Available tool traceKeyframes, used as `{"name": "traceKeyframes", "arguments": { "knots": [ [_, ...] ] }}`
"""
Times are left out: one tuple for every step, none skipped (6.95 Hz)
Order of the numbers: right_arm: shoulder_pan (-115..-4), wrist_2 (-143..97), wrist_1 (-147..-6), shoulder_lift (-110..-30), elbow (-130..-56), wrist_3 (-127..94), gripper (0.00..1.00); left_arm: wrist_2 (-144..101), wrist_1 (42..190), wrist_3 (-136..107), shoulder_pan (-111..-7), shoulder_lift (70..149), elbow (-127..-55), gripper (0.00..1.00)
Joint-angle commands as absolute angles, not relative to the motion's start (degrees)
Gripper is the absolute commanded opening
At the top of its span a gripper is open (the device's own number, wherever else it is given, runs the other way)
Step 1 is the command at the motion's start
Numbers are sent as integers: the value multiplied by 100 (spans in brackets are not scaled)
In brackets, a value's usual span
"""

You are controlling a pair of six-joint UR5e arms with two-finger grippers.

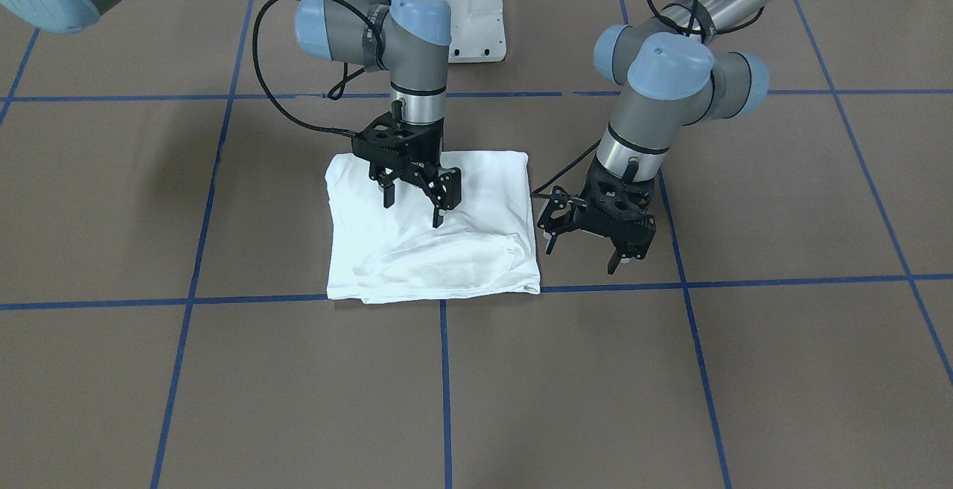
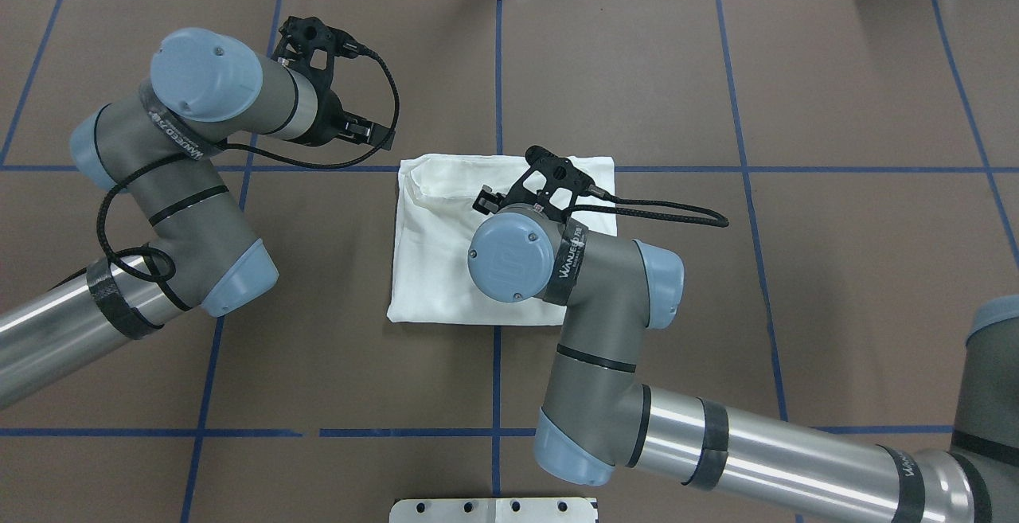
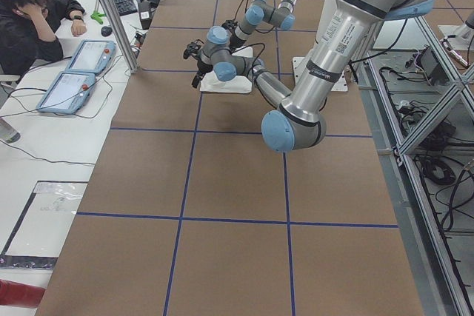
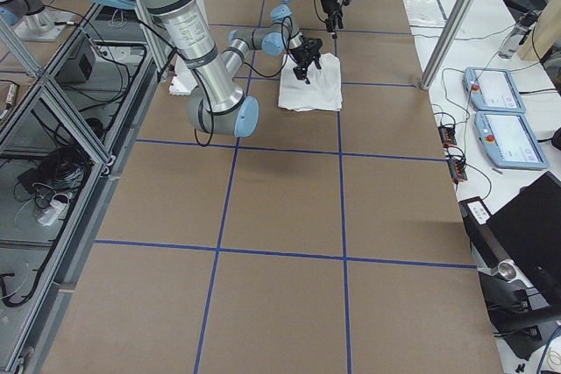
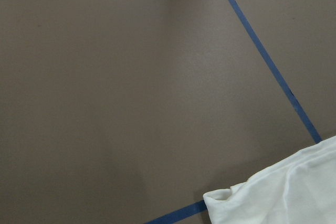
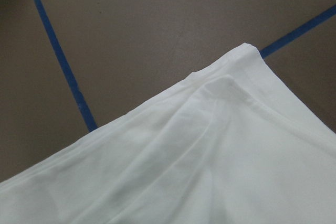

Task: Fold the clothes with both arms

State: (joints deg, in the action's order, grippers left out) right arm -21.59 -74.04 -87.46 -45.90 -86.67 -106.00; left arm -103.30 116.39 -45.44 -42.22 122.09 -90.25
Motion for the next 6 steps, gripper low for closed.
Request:
{"name": "traceKeyframes", "arguments": {
  "knots": [
    [-2441, -7312, -8736, -4299, -8350, -10258, 100, -10336, 11646, -4544, -4228, 12191, -9026, 100],
    [-2704, -7452, -8728, -4133, -8115, -10300, 100, -10336, 11646, -4561, -4228, 12182, -9035, 100],
    [-2855, -7592, -8728, -3948, -7695, -10492, 99, -10336, 11646, -4570, -4228, 12182, -9035, 100],
    [-2856, -7689, -8728, -3929, -7603, -10642, 96, -10327, 11646, -4579, -4228, 12173, -9035, 100],
    [-2848, -7891, -8754, -3929, -7542, -10939, 89, -10327, 11654, -4579, -4228, 12173, -9035, 100],
    [-2787, -7901, -8754, -3929, -7341, -10951, 86, -10327, 11654, -4579, -4228, 12173, -9018, 100]
  ]
}}
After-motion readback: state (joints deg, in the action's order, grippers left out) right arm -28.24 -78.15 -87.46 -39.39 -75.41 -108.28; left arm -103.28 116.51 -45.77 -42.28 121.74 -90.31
